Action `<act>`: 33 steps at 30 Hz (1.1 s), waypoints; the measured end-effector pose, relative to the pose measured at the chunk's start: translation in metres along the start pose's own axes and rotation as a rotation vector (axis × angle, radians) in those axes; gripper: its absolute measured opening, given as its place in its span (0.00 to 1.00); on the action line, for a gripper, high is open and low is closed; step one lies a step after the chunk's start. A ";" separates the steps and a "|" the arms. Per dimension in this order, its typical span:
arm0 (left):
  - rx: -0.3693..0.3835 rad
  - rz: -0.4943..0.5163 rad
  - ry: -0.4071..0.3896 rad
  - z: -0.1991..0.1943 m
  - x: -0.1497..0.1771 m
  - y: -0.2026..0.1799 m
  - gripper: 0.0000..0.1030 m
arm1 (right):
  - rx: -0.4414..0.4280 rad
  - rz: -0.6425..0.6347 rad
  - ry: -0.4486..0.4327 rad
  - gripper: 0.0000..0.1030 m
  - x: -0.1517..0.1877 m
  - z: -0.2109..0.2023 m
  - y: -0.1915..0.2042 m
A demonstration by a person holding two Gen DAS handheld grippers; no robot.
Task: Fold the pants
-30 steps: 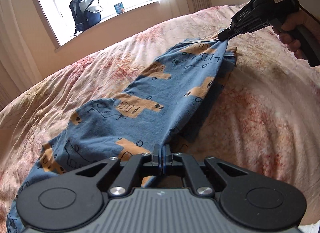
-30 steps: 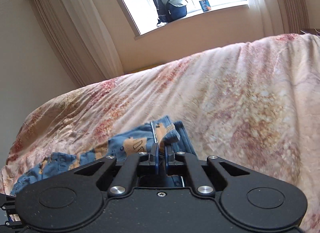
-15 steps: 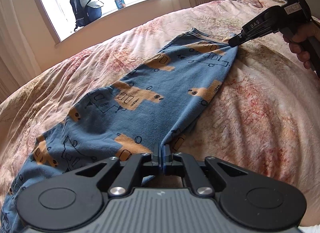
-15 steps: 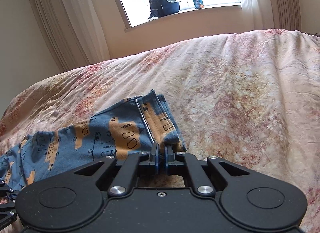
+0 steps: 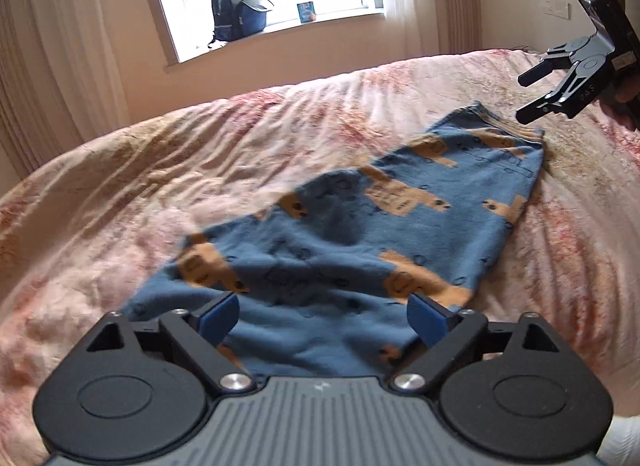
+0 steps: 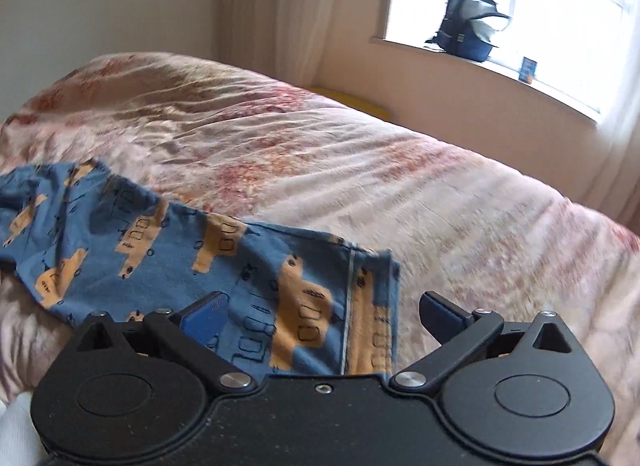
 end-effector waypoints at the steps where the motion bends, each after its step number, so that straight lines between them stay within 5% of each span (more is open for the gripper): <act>1: -0.039 0.012 -0.003 0.002 -0.004 0.016 0.93 | -0.045 -0.076 0.019 0.99 -0.018 0.007 0.006; 3: -0.106 -0.020 0.017 0.014 -0.017 0.053 0.93 | -0.131 -0.175 0.035 0.99 -0.051 0.022 0.019; 6: -0.099 -0.168 0.029 0.042 -0.039 0.112 0.87 | -0.264 -0.271 0.077 0.96 -0.092 0.055 0.047; 11: 0.038 -0.218 0.092 0.098 -0.065 0.159 0.83 | -0.462 -0.447 0.103 0.84 -0.117 0.116 0.089; 16: 0.246 -0.229 0.269 0.146 -0.065 0.157 0.70 | -0.554 -0.453 0.141 0.76 -0.125 0.142 0.087; 18: 0.273 -0.186 0.317 0.153 -0.062 0.152 0.61 | -0.587 -0.429 0.143 0.69 -0.128 0.150 0.082; 21: 0.241 -0.138 0.338 0.157 -0.056 0.148 0.27 | -0.603 -0.448 0.190 0.53 -0.124 0.163 0.082; 22: 0.254 -0.164 0.335 0.154 -0.055 0.147 0.09 | -0.610 -0.460 0.197 0.50 -0.121 0.165 0.083; 26: 0.132 -0.105 0.274 0.137 -0.058 0.125 0.00 | -0.631 -0.482 0.201 0.16 -0.112 0.163 0.091; 33: -0.070 -0.050 0.186 0.128 -0.057 0.109 0.00 | -0.500 -0.503 0.181 0.03 -0.109 0.155 0.090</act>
Point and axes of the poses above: each gripper's, at about its wrist camera, not at the fingertips, and z roughly the way its jaws point, y to its left, x to its underside, the point moved 4 cm from there along z, roughly the way its jaws point, and after that the axes turned 10 degrees about -z, right-handed, at the moved point
